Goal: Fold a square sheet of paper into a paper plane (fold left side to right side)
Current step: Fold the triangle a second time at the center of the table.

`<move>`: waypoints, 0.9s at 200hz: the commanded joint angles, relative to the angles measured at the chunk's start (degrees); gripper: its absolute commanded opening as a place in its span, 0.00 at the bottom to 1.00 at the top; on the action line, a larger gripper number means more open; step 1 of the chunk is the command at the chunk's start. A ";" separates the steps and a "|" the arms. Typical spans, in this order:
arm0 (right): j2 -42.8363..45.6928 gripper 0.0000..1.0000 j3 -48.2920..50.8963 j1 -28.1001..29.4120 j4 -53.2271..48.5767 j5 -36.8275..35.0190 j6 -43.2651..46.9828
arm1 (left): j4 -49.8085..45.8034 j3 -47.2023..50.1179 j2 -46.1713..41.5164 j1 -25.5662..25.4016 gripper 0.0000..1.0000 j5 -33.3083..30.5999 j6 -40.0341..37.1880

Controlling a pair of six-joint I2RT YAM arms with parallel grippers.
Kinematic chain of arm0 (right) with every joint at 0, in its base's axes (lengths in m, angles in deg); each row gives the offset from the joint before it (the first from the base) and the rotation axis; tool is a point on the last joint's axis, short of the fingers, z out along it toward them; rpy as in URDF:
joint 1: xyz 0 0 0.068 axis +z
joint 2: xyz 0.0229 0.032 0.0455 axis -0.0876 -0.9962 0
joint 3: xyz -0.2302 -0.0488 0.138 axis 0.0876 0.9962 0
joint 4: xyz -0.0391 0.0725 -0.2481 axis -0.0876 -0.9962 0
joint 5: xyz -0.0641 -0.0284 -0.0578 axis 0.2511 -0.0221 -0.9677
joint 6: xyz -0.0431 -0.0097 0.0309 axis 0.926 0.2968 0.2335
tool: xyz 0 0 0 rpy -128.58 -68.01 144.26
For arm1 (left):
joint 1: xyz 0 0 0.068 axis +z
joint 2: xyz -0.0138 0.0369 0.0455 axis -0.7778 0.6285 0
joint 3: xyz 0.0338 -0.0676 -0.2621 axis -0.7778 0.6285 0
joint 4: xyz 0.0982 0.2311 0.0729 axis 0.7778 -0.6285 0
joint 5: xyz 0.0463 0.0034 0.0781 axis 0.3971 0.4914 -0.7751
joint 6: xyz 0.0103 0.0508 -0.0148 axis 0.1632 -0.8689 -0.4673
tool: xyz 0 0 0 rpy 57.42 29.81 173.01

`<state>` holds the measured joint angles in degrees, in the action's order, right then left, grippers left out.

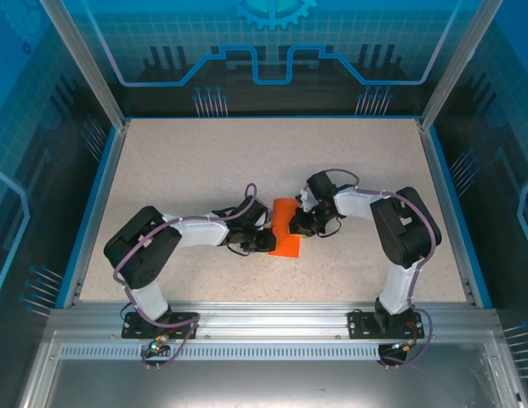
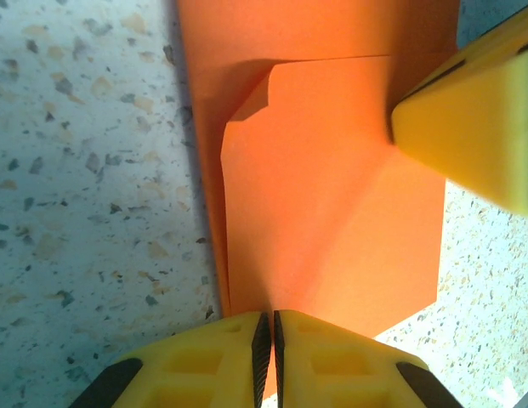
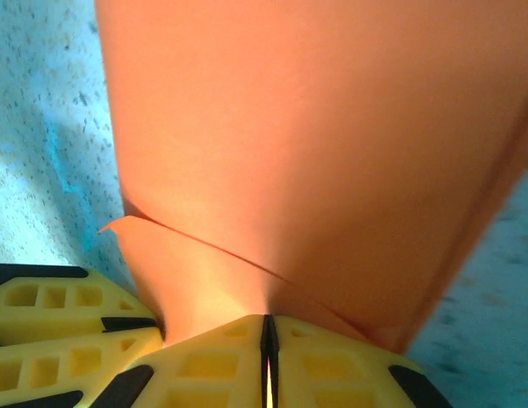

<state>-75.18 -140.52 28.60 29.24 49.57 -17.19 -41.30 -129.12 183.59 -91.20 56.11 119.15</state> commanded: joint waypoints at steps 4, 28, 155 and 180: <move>-1.00 0.12 -1.37 -3.28 -3.80 -2.68 3.07 | -4.94 1.86 3.46 -0.44 0.17 -3.47 -0.07; -1.36 0.12 -1.53 -4.80 -4.13 -2.40 3.79 | -4.85 1.70 2.73 -0.43 0.17 -3.13 0.02; -3.17 0.12 -1.31 -4.76 -3.51 -1.12 3.41 | -10.24 -15.07 0.64 -0.38 0.25 5.03 -6.11; -3.17 0.12 -1.28 -4.68 -3.60 -1.06 3.42 | -9.16 -17.47 4.66 -0.47 0.24 8.06 -6.22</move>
<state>-76.30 -141.85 24.12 27.27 50.43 -14.54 -49.68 -144.63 183.99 -91.46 59.38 114.43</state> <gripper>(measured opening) 0.117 0.244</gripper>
